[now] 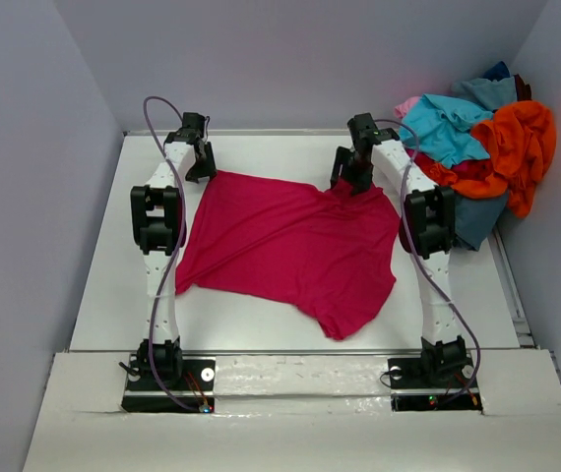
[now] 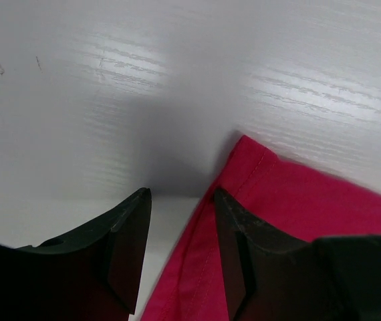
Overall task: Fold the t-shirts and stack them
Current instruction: Flatten the tshirt out
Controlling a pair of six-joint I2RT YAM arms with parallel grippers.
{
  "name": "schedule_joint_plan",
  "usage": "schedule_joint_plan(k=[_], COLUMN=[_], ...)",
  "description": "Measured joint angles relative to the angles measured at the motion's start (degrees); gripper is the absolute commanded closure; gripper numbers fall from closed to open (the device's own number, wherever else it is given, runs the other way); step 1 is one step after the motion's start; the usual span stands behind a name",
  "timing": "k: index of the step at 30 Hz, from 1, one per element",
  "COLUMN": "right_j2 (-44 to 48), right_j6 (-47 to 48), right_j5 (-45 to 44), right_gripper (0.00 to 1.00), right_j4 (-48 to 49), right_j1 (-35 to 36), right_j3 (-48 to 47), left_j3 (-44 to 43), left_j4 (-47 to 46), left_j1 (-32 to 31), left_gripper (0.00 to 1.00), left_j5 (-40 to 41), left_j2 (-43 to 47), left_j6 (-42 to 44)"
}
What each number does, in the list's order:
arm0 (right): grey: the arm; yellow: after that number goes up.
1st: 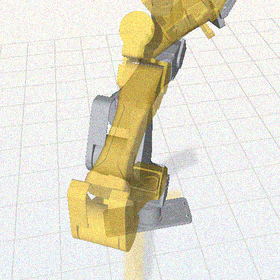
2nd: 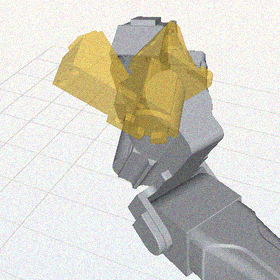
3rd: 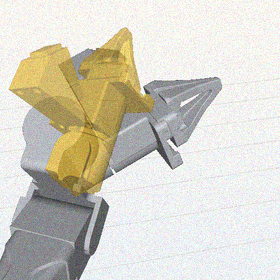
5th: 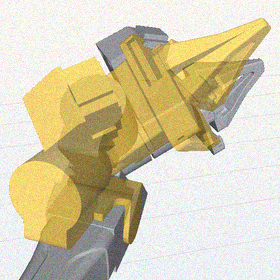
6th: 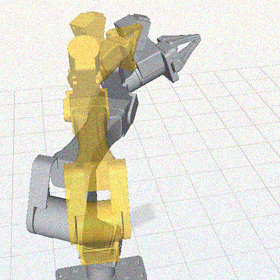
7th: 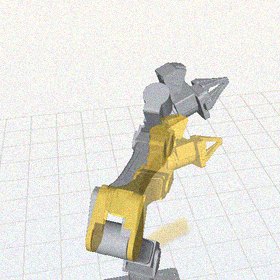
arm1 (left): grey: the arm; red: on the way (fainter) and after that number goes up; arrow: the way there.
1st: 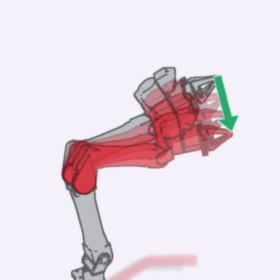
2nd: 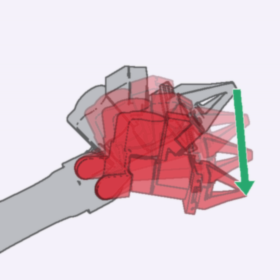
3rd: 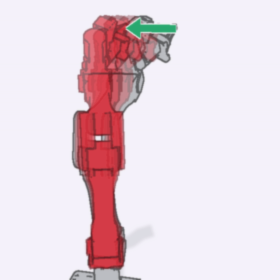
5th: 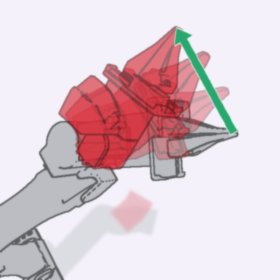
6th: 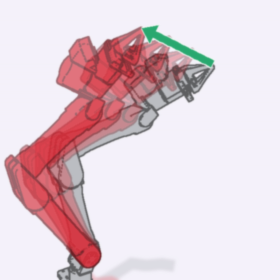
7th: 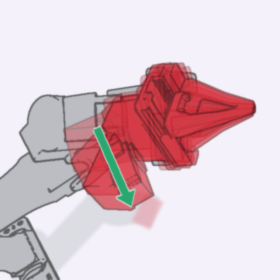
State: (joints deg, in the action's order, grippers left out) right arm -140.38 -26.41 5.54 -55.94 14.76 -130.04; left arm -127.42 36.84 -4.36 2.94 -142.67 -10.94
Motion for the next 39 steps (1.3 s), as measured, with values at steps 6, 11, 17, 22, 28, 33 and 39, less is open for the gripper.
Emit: schedule_joint_plan(k=[6, 11, 17, 22, 28, 33, 39], right_j2=[0.0, -1.6, -4.2, -4.9, -5.0, -5.3, -6.7], right_j6=[-0.9, -1.5, -1.7, -1.9, -1.8, -1.8, -1.4], right_j5=[-1.7, -1.7, -0.9, -0.1, 0.6, 1.8, 4.2], right_gripper=[0.3, 0.3, 0.3, 0.3, 0.3, 0.3, 0.29], right_j4=[0.2, 0.5, 1.6, 2.6, 2.9, 3.0, 3.6], right_j1=[-1.1, -1.7, -2.3, -3.1, -4.2, -4.7, -5.4], right_j3=[-0.2, -3.7, -4.5, -4.8, -4.9, -5.3, -7.3], left_j3=[0.3, 0.7, 1.3, 3.0, 3.3, 4.5, 6.8], left_j4=[-0.6, -0.5, -0.3, -0.3, 0.7, 0.9, 1.5], left_j1=[0.0, 0.0, -0.1, -0.1, -0.1, 0.1, 1.4], left_gripper=[0.46, 0.46, 0.46, 0.46, 0.43, 0.44, 0.43], left_j5=[-0.7, 0.7, 3.6, 6.4, 10.5, 12.5, 14.1], left_j2=[0.0, 0.2, 0.5, 1.4, 1.7, 2.3, 3.7], left_j6=[0.3, 0.4, 0.4, 0.3, -0.3, -1.1, -1.9])
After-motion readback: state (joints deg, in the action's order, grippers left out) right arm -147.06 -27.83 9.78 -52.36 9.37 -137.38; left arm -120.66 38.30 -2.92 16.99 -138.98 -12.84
